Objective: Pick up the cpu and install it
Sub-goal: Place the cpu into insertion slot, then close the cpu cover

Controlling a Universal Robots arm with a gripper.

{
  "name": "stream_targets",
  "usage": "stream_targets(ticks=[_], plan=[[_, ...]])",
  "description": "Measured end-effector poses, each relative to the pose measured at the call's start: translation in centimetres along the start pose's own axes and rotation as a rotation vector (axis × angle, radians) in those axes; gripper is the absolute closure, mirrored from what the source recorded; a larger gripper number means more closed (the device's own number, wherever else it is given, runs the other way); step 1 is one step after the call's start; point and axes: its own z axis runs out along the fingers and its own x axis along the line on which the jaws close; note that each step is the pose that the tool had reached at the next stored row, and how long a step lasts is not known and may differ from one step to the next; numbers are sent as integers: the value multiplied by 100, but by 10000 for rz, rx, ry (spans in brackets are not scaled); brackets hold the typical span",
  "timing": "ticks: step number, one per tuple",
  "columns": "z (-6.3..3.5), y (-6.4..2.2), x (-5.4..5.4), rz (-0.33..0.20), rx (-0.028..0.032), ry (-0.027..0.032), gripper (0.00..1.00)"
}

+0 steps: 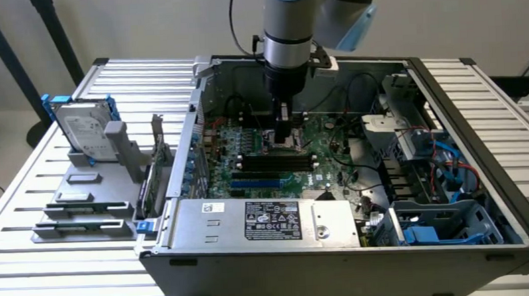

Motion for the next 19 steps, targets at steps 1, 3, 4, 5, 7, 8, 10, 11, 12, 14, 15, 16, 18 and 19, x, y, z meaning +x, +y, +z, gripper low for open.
stream_targets(ticks=[1, 3, 4, 5, 7, 8, 10, 11, 12, 14, 15, 16, 18, 19], plan=[[-8, -25, 0, 0, 0, 12, 39], [-19, -84, 0, 1, 0, 38, 52], [-23, -118, -1, 0, 1, 48, 52], [-26, -152, -1, 1, 1, 57, 58], [-31, -224, -2, 0, 2, 73, 64], [-34, -263, -2, 0, 2, 80, 70], [-39, -346, -4, 0, 2, 88, 76], [-42, -386, -4, 0, 2, 91, 87], [-43, -421, -5, 1, 2, 96, 87], [-44, -447, -7, 1, 0, 105, 89], [-44, -447, -7, 0, 1, 109, 89], [-44, -447, -7, 0, 1, 108, 89], [-44, -447, -8, 0, 2, 107, 89], [-44, -447, -8, 0, 2, 108, 89]])
